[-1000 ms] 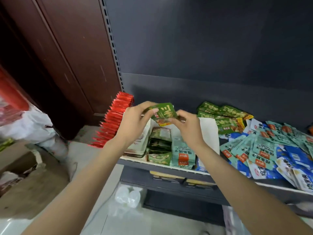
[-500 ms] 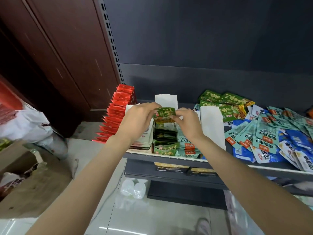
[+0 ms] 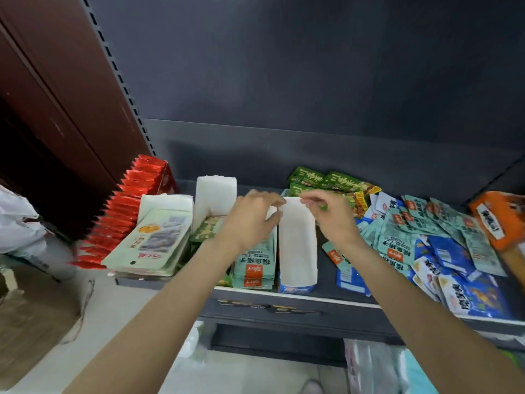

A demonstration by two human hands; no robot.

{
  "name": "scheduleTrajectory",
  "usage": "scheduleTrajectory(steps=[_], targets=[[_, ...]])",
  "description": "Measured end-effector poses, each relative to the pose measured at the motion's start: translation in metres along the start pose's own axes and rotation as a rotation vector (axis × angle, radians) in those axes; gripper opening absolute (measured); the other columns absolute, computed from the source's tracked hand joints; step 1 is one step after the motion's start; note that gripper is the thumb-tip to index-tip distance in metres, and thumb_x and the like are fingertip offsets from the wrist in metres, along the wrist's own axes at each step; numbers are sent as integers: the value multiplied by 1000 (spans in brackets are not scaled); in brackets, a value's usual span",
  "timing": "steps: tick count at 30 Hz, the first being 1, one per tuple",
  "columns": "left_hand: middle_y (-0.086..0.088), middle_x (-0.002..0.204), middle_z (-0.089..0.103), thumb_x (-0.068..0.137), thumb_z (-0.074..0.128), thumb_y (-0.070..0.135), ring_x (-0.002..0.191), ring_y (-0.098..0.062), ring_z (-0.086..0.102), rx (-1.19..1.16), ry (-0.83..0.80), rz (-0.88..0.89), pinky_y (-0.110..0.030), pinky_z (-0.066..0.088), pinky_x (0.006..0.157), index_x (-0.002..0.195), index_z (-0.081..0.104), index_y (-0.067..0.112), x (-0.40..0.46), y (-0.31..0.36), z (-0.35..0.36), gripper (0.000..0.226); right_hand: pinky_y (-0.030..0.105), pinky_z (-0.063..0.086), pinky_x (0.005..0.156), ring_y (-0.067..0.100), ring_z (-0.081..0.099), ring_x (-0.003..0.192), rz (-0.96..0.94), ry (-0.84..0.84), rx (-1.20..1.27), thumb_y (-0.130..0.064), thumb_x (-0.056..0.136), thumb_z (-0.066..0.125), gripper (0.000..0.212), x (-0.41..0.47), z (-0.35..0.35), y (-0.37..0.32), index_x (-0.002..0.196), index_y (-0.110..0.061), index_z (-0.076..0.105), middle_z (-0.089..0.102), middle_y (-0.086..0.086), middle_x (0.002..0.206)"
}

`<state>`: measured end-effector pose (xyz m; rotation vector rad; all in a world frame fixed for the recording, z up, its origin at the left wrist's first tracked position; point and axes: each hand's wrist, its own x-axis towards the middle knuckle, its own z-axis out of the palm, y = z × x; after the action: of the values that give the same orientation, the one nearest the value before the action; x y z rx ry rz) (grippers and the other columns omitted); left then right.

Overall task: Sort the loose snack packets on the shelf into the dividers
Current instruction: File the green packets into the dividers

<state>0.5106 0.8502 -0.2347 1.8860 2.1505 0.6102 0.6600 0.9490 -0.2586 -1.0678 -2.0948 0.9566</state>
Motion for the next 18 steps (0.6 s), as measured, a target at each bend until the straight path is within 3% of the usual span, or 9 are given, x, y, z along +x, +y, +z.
scheduleTrajectory(steps=[3, 5, 7, 9, 11, 14, 18], targets=[[-8, 120, 62, 93, 49, 7, 112, -20, 55, -306, 42, -25, -15, 34, 92, 122, 59, 7, 35, 50, 40, 30, 12, 42, 80, 14, 62, 96, 81, -13, -75, 3, 88, 54, 26, 11, -30, 44, 107, -8, 68, 69, 4, 105], [-13, 119, 61, 91, 49, 2, 110, -22, 57, -433, -12, -91, -20, 39, 93, 122, 56, 3, 60, 75, 74, 32, 16, 40, 81, 16, 60, 102, 166, -71, -152, 1, 89, 53, 29, 18, -45, 74, 115, -7, 64, 65, 6, 112], [-17, 119, 59, 90, 51, 5, 111, -29, 56, -469, -118, -205, -30, 45, 89, 124, 51, 1, 86, 91, 110, 34, 28, 42, 92, 24, 56, 114, 242, -153, -234, -3, 89, 55, 37, 26, -57, 104, 126, -9, 55, 60, 10, 124], [-23, 127, 49, 90, 53, 14, 117, -35, 50, -413, -221, -397, -29, 41, 83, 131, 42, -1, 109, 94, 142, 45, 33, 35, 104, 26, 43, 128, 296, -273, -322, -8, 90, 56, 53, 32, -67, 129, 140, -12, 38, 44, 10, 141], [-24, 138, 40, 92, 52, 22, 127, -34, 40, -363, -264, -579, -27, 36, 89, 139, 32, -3, 125, 88, 165, 57, 33, 24, 113, 22, 23, 141, 327, -387, -367, -12, 91, 55, 68, 37, -74, 147, 149, -16, 18, 20, 5, 155], [-24, 133, 47, 93, 53, 25, 124, -32, 45, -431, -155, -794, -30, 41, 90, 136, 34, -9, 138, 79, 178, 58, 37, 18, 117, 20, 13, 145, 344, -479, -336, -15, 94, 50, 71, 44, -77, 161, 150, -21, 8, 7, -1, 158], [-22, 108, 64, 91, 59, 18, 103, -33, 60, -478, 22, -818, -33, 47, 79, 100, 60, -5, 142, 83, 171, 25, 35, 25, 113, 24, 24, 141, 350, -508, -314, -15, 95, 49, 65, 47, -75, 166, 150, -22, 14, 18, 1, 156]])
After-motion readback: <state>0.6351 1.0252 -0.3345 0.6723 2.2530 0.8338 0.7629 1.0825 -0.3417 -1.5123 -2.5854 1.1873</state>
